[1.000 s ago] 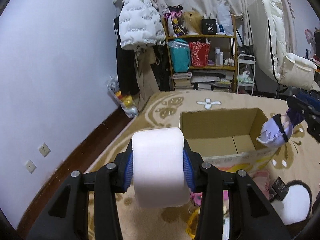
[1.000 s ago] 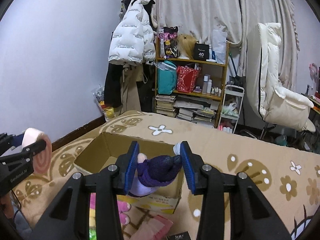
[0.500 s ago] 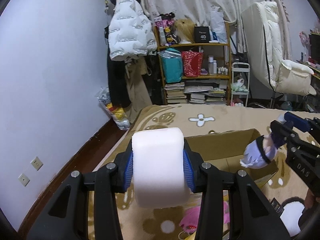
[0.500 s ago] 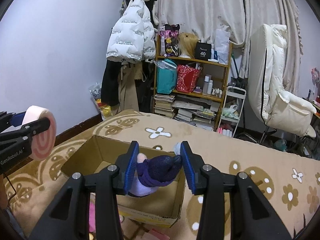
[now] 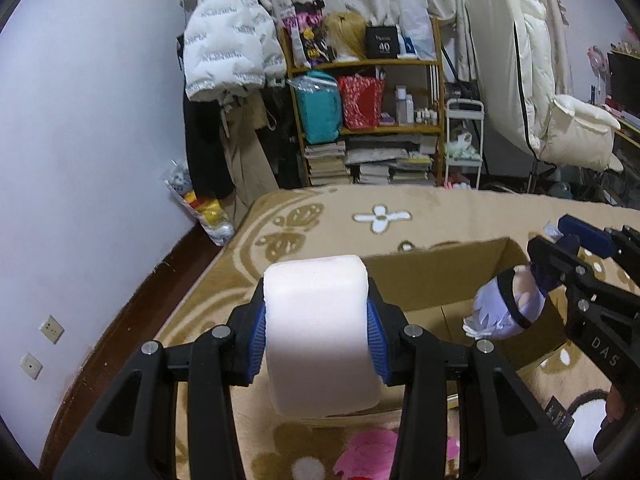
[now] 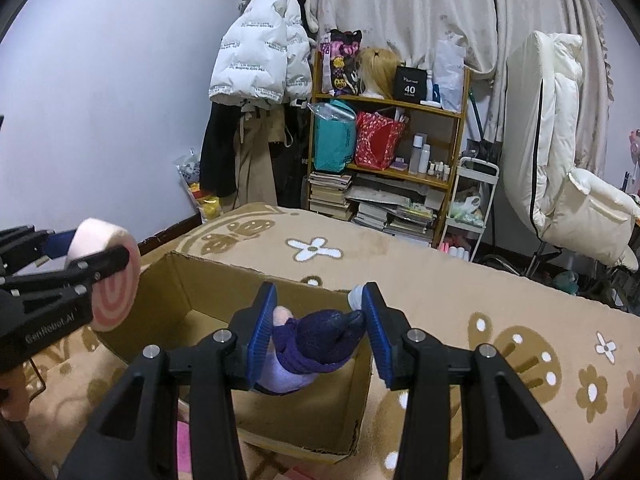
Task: Organize soft objects
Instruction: 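Lift the pink cushion with the left gripper while the right gripper carries the doll over the box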
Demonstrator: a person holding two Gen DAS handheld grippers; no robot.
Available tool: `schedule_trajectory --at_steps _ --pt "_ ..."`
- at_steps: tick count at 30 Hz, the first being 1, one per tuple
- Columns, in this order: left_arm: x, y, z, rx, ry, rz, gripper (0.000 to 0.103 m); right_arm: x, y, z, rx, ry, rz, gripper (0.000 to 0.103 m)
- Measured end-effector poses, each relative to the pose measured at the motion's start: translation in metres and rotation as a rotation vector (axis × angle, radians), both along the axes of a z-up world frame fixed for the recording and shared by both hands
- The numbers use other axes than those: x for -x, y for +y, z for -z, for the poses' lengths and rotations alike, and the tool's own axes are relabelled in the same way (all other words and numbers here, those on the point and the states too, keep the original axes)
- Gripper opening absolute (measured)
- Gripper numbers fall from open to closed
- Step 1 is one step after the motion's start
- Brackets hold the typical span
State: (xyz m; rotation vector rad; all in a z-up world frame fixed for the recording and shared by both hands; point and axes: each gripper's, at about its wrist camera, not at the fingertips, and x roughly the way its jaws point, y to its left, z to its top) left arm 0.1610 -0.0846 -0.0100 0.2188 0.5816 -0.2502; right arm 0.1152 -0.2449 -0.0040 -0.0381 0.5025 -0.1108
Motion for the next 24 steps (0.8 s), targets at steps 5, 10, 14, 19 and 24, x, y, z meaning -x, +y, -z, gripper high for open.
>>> schedule_trajectory --at_steps 5,10,14,19,24 --pt "-0.005 -0.008 0.017 -0.012 0.036 0.025 0.042 -0.006 -0.004 0.009 -0.017 0.022 -0.003 0.047" --pt "-0.006 -0.017 0.031 -0.03 0.064 0.049 0.043 -0.009 -0.006 0.019 -0.042 0.05 -0.012 0.05" --pt "-0.006 -0.018 0.035 -0.041 0.07 0.051 0.045 -0.009 -0.009 0.024 -0.064 0.068 -0.013 0.052" --pt "-0.007 -0.012 0.034 -0.018 0.089 0.055 0.046 -0.007 -0.01 0.026 -0.072 0.08 -0.014 0.054" --pt "-0.004 -0.014 0.033 -0.013 0.088 0.068 0.047 -0.005 -0.01 0.027 -0.079 0.081 -0.016 0.055"
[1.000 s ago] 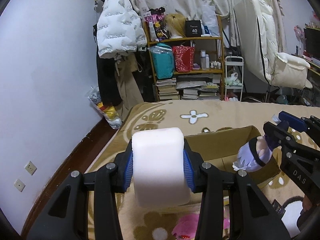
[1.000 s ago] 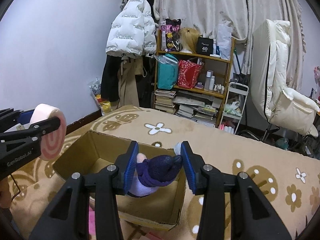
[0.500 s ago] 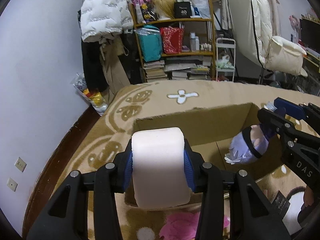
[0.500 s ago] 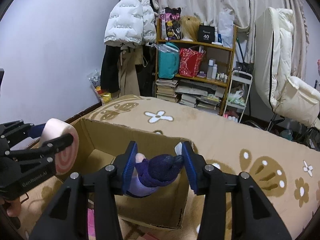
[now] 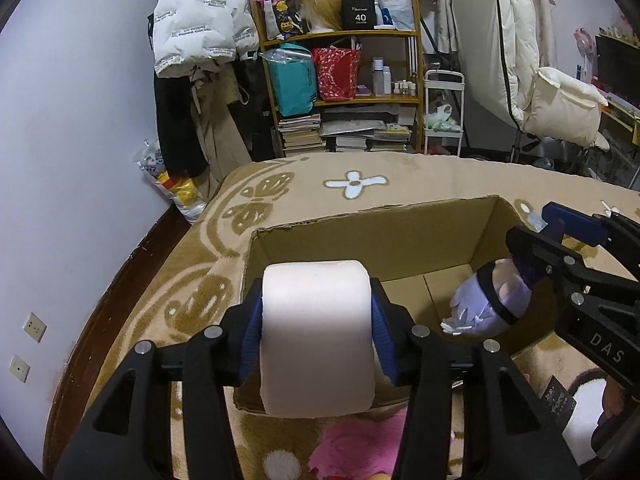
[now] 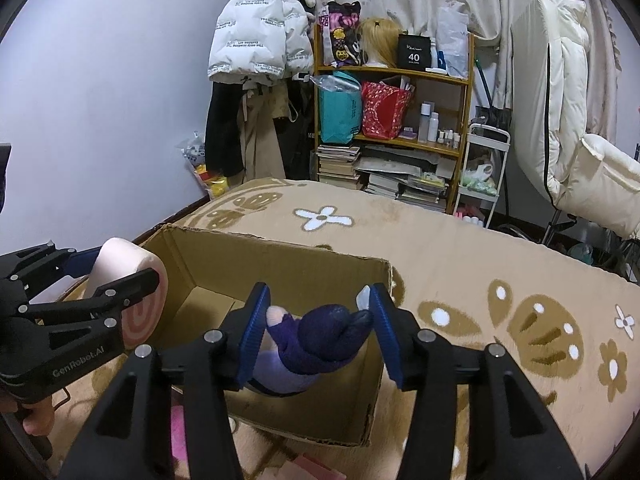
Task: Organize soft objects
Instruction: 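Open both grippers to drop the cushion and doll into the box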
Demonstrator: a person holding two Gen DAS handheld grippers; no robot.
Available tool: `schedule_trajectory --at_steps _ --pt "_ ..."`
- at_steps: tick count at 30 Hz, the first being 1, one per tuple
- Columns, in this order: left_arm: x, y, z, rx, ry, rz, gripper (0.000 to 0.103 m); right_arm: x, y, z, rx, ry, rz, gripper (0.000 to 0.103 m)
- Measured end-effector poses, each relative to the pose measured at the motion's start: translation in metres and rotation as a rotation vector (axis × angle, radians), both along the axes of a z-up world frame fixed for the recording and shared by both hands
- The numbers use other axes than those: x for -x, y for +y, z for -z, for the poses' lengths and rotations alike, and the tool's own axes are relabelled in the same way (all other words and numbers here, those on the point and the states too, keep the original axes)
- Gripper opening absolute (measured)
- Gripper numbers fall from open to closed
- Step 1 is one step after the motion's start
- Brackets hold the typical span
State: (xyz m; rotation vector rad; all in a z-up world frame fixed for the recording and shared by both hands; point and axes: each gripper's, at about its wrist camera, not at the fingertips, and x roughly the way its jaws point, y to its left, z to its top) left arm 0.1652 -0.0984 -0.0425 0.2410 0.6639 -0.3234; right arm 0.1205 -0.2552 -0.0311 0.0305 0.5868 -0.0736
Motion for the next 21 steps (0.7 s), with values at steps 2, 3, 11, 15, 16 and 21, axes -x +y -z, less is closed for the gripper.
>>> schedule_trajectory --at_steps 2,3,11,15,16,21 --pt "0.0015 -0.0017 -0.0006 -0.002 -0.003 0.005 0.047 -0.0001 -0.0002 0.0 0.001 -0.001 -0.002 0.055" --pt "0.0022 -0.0025 -0.0008 -0.002 -0.004 0.008 0.047 0.0003 -0.0003 0.0001 0.0 -0.001 -0.002 0.055" --pt "0.0029 -0.0057 -0.0008 -0.018 -0.017 0.018 0.051 0.0042 0.0023 0.0036 -0.007 0.003 -0.013 0.055" --pt "0.0004 -0.0055 0.0018 -0.015 -0.01 0.022 0.055 0.0048 0.005 0.0061 -0.009 0.01 -0.021 0.056" --pt "0.0002 -0.0058 0.0022 -0.017 -0.011 0.022 0.057 0.0036 0.0042 0.006 -0.01 0.012 -0.021 0.056" --pt "0.0017 -0.0068 0.0002 -0.017 -0.028 0.024 0.072 0.003 0.003 0.0052 -0.027 0.018 -0.024 0.059"
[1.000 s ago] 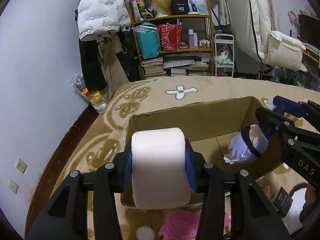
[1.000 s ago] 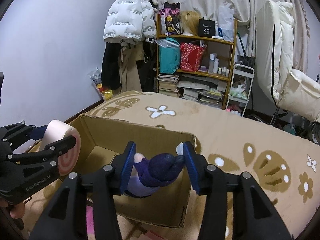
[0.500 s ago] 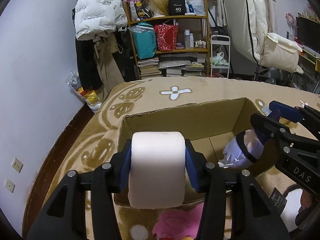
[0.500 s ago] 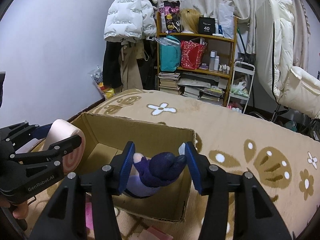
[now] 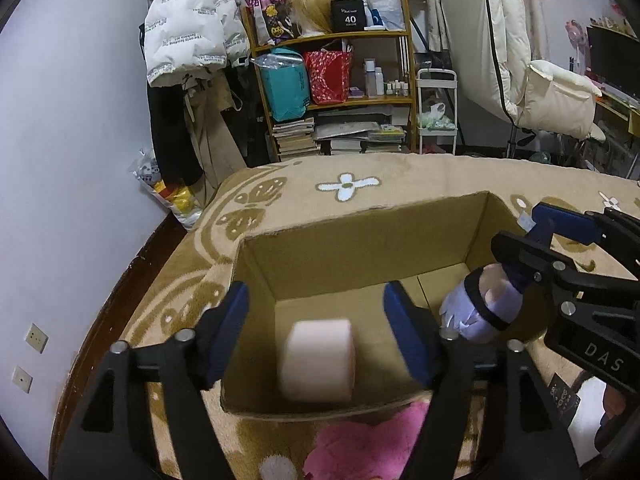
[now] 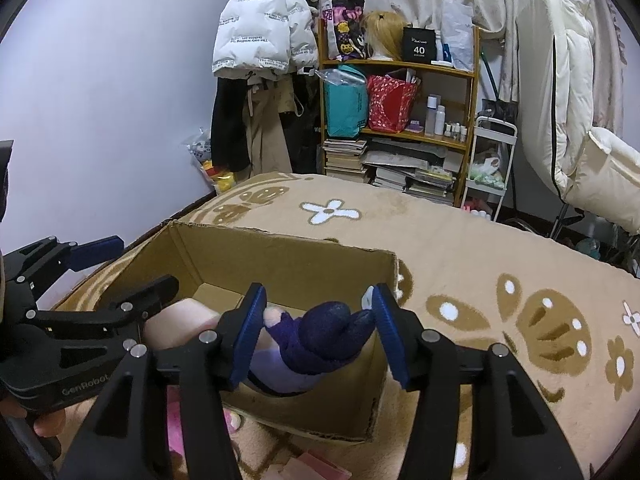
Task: Organize soft objects
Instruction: 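Open both grippers to drop the cushion and doll into the box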
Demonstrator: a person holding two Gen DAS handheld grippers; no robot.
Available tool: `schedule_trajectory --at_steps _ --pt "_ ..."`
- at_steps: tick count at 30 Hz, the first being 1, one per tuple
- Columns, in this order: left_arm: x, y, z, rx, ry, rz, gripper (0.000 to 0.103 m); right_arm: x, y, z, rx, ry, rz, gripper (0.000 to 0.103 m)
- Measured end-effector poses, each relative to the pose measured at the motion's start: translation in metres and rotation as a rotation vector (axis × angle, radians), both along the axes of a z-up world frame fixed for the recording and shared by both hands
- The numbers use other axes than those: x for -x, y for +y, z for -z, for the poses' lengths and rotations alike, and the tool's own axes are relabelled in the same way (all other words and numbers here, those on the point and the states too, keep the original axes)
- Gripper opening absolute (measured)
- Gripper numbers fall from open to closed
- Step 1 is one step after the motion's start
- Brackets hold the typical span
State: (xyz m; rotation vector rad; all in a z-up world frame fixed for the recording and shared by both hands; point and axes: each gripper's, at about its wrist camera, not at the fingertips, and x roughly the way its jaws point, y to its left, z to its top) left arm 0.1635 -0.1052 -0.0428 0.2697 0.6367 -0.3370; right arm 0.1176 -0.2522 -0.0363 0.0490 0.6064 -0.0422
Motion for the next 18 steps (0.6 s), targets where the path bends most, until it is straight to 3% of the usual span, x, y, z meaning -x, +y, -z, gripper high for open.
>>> schedule_trajectory --at_steps 3,10,18 --pt "0.001 -0.001 -0.002 -0.002 -0.005 -0.003 0.078 0.002 -0.002 -0.004 -0.01 -0.008 0.003 0.062" --pt "0.011 0.007 -0.011 -0.018 -0.01 -0.054 0.095 0.017 -0.006 -0.026 -0.018 -0.053 0.017 0.09" --pt "0.034 0.027 -0.03 0.004 0.012 -0.093 0.099 0.042 -0.006 -0.039 -0.025 -0.05 0.036 0.092"
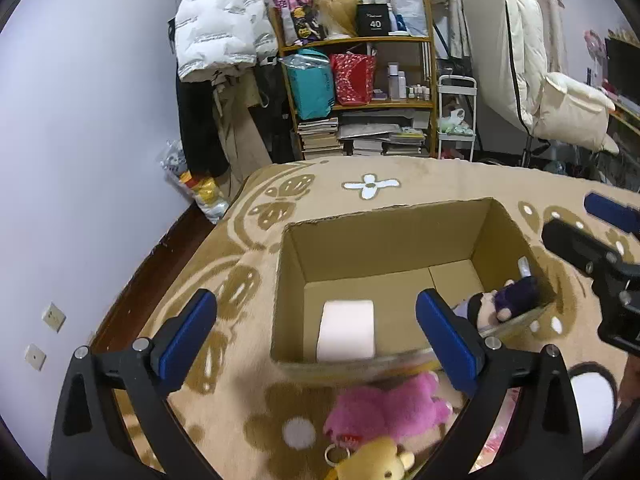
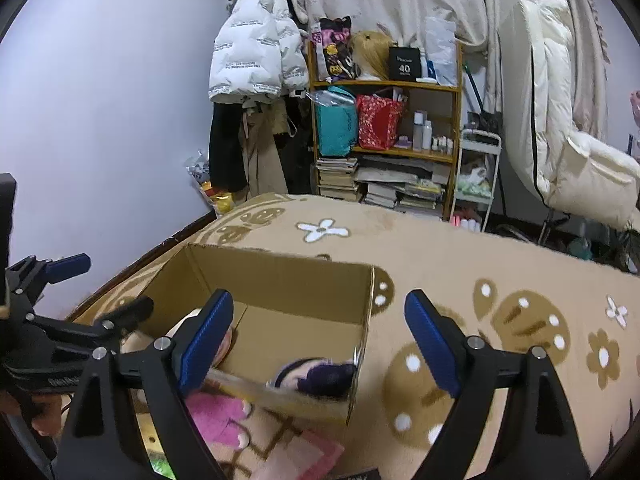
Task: Organize soft objects
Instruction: 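Open both grippers to drop the cushion and doll into the box, then grasp the yellow plush dog with the left gripper while the right gripper grasps the black Face tissue pack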
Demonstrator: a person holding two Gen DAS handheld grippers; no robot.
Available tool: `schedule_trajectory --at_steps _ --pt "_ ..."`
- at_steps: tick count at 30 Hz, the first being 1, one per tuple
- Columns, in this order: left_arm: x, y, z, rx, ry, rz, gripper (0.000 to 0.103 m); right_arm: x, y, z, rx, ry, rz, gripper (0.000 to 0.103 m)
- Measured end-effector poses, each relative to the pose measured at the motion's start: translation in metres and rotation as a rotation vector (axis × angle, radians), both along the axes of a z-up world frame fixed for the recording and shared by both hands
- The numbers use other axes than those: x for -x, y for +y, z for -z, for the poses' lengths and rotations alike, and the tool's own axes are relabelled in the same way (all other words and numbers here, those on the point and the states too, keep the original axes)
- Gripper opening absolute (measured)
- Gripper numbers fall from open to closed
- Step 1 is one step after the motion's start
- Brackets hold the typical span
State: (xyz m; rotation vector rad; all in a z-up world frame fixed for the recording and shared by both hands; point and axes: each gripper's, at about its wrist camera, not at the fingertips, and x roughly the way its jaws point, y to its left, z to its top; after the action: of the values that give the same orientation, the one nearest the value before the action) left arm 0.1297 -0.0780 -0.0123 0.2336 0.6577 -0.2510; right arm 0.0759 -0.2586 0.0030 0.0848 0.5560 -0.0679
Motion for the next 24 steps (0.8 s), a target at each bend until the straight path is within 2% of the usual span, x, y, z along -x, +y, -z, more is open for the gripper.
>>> schedule_trajectory --at_steps 12,24 --pt "0.04 0.037 -0.016 0.029 0.029 -0.089 0.099 0.042 -0.004 -0.01 -0.049 0.025 0.033 0.092" --pt "0.074 0.057 -0.007 0.05 0.081 -0.137 0.099 0.078 -0.005 -0.001 -0.082 0.078 0.071 0.092"
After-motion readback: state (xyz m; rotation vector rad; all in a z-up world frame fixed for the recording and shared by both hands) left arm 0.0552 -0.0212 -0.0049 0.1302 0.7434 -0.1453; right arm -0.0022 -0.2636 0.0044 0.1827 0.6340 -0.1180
